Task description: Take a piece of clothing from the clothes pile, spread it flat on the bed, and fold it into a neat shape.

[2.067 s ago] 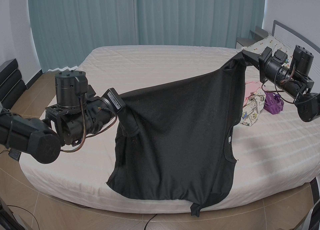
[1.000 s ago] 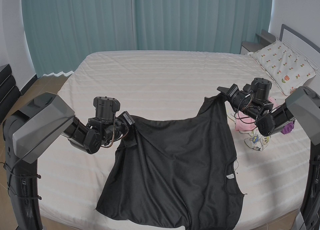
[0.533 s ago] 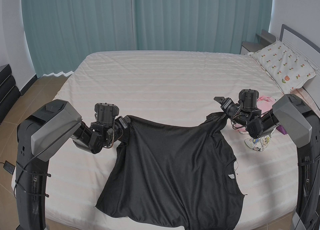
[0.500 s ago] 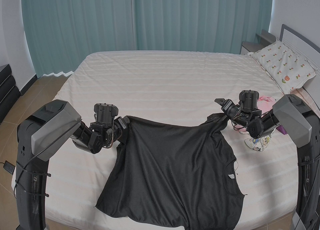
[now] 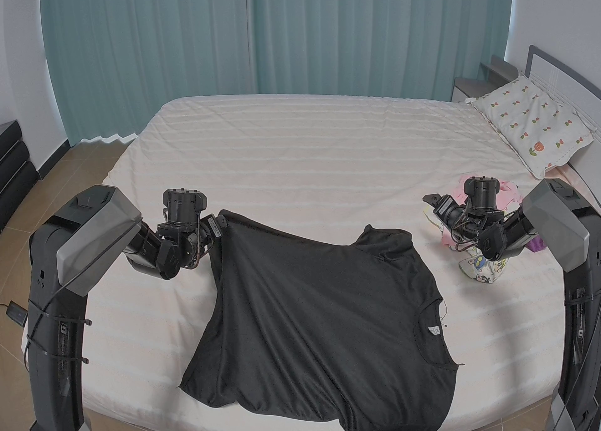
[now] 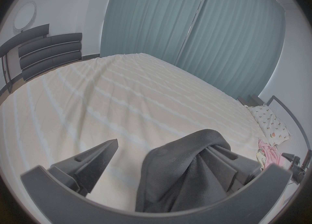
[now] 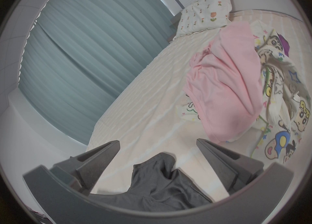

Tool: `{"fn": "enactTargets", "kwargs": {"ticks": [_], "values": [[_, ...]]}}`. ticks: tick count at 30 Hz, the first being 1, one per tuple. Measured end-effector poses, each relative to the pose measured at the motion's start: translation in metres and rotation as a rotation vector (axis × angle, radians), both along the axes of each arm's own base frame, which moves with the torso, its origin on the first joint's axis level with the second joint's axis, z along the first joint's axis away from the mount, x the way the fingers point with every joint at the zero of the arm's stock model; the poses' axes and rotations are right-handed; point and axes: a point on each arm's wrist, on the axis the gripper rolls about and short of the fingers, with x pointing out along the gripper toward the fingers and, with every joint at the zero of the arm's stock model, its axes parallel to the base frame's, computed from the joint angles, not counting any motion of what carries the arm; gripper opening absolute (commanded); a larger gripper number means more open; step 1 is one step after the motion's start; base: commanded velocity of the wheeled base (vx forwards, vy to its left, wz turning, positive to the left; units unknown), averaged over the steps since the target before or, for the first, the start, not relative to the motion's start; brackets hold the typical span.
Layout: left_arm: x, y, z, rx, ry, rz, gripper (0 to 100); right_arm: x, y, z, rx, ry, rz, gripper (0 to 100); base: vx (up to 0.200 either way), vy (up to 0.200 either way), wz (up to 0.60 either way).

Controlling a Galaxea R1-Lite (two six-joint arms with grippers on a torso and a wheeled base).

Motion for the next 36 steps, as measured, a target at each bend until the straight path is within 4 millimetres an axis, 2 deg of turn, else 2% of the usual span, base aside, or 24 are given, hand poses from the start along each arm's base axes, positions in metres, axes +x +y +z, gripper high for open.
{"fn": "enactTargets", "kwargs": {"ticks": [8, 15, 21, 29, 36], "values": [[0.012, 0.001, 0.018, -0.012, -0.030, 0.004, 100, -0.014, -0.001, 0.002, 0.061, 0.039, 0.030, 100, 0.000, 0.000, 0.00], [0.011, -0.002, 0.017, -0.001, 0.068, -0.025, 100, -0.038, -0.003, 0.007, 0.115, 0.098, 0.091, 100, 0.000, 0.000, 0.00], [0.004, -0.003, 0.020, -0.047, 0.124, -0.104, 100, -0.057, -0.006, 0.008, 0.130, 0.143, 0.112, 100, 0.000, 0.000, 0.00], [-0.022, 0.005, 0.031, -0.175, 0.298, -0.284, 100, -0.072, -0.009, 0.009, 0.146, 0.177, 0.139, 100, 0.000, 0.000, 0.00], [-0.024, 0.015, 0.052, -0.287, 0.277, -0.225, 100, -0.081, -0.010, 0.008, 0.156, 0.194, 0.154, 100, 0.000, 0.000, 0.00]]}}
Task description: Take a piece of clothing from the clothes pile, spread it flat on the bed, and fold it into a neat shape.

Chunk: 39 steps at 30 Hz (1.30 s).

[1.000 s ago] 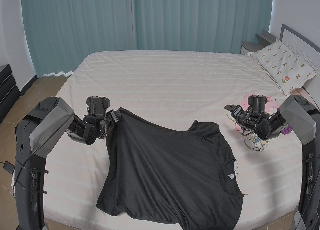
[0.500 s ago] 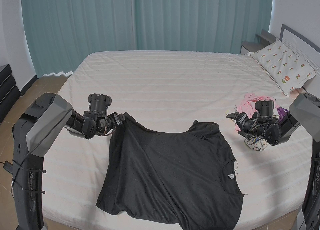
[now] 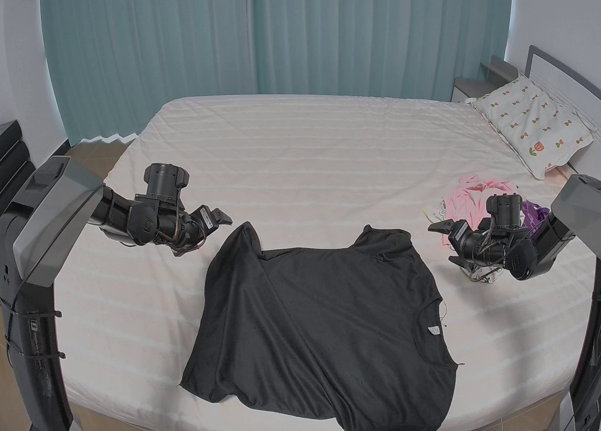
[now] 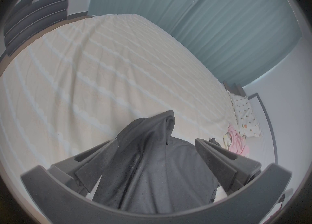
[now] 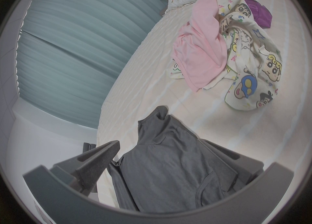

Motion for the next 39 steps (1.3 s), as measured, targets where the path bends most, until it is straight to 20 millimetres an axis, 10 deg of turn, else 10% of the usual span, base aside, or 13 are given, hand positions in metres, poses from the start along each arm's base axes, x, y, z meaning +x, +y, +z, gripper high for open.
{"fn": "enactTargets", "kwargs": {"ticks": [10, 26, 39], "values": [[-0.031, 0.009, -0.005, -0.022, 0.033, 0.024, 100, -0.027, -0.001, 0.003, 0.011, 0.030, 0.025, 100, 0.000, 0.000, 0.00], [-0.163, 0.009, -0.032, -0.130, 0.102, 0.058, 100, -0.105, -0.002, -0.010, 0.005, 0.189, 0.045, 100, -0.100, 0.000, 0.00], [-0.196, 0.007, -0.040, -0.188, 0.138, 0.073, 100, -0.093, -0.003, -0.053, -0.145, 0.142, 0.141, 100, -0.015, 0.000, 0.00]]}}
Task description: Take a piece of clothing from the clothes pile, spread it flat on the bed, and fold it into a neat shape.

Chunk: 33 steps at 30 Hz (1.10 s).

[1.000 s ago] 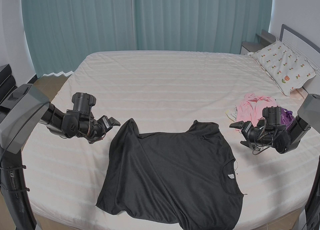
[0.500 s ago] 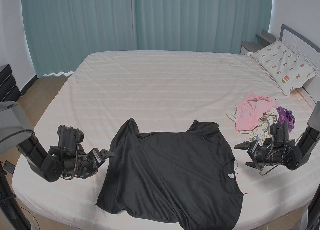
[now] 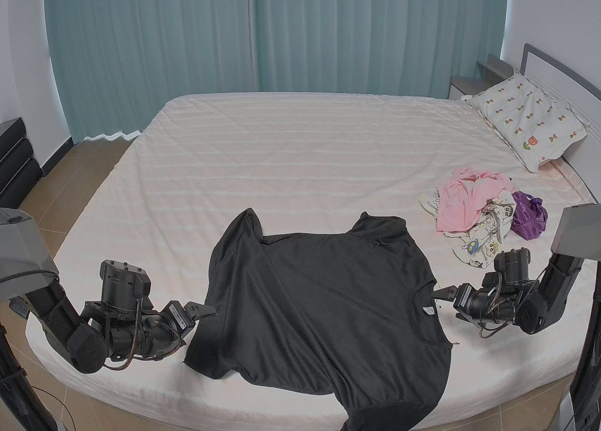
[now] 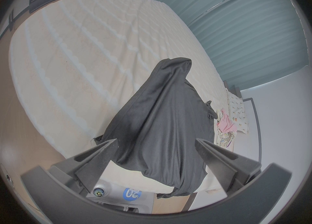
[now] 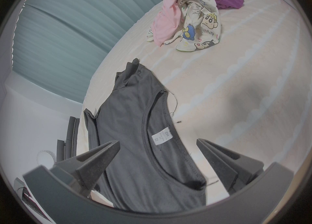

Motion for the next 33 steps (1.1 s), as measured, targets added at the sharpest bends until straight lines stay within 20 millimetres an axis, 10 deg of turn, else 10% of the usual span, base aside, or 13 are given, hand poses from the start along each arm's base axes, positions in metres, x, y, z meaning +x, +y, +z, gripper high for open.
{"fn": "enactTargets", "kwargs": {"ticks": [18, 19, 33], "values": [[0.001, 0.000, -0.014, -0.018, 0.001, 0.026, 100, 0.043, 0.017, -0.037, -0.100, -0.041, 0.052, 100, 0.000, 0.000, 0.00], [0.002, 0.000, -0.014, -0.018, 0.001, 0.027, 100, 0.045, 0.018, -0.039, -0.108, -0.043, 0.049, 0, 0.000, 0.000, 0.00], [0.005, 0.005, -0.014, -0.021, -0.002, 0.050, 100, 0.048, 0.010, -0.045, -0.129, -0.009, 0.015, 0, 0.000, 0.000, 0.00]]}}
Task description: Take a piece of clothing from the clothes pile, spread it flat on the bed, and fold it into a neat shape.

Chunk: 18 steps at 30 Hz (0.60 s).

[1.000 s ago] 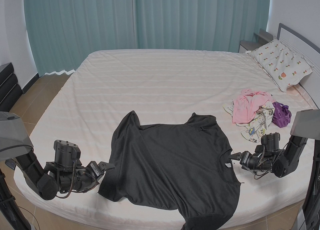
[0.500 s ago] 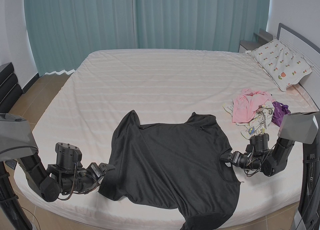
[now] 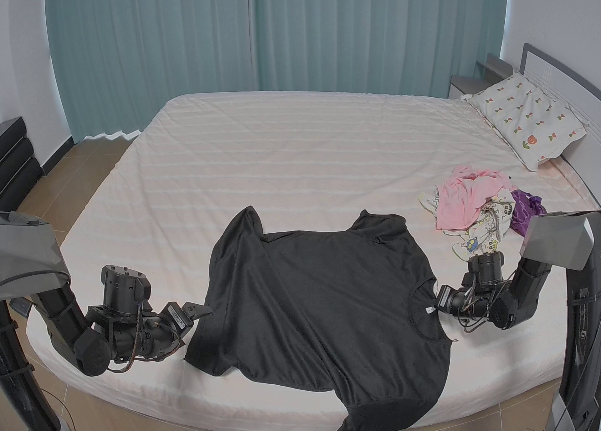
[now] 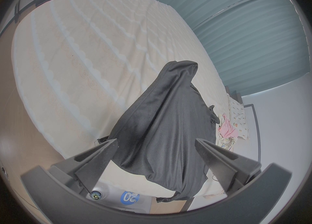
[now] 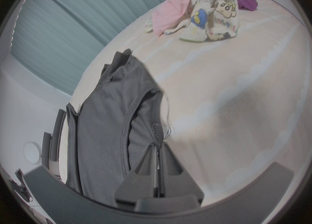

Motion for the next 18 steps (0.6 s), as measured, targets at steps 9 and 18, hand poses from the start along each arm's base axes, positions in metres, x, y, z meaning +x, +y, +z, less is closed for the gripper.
{"fn": "enactTargets", "kwargs": {"ticks": [9, 18], "values": [[-0.001, -0.001, -0.003, 0.006, 0.012, -0.004, 100, 0.006, -0.045, 0.023, -0.002, -0.073, -0.115, 0, 0.000, 0.000, 0.00], [-0.003, -0.003, -0.011, 0.021, 0.042, -0.020, 100, 0.022, -0.080, 0.044, -0.053, -0.196, -0.126, 0, 0.000, 0.000, 0.00]]}}
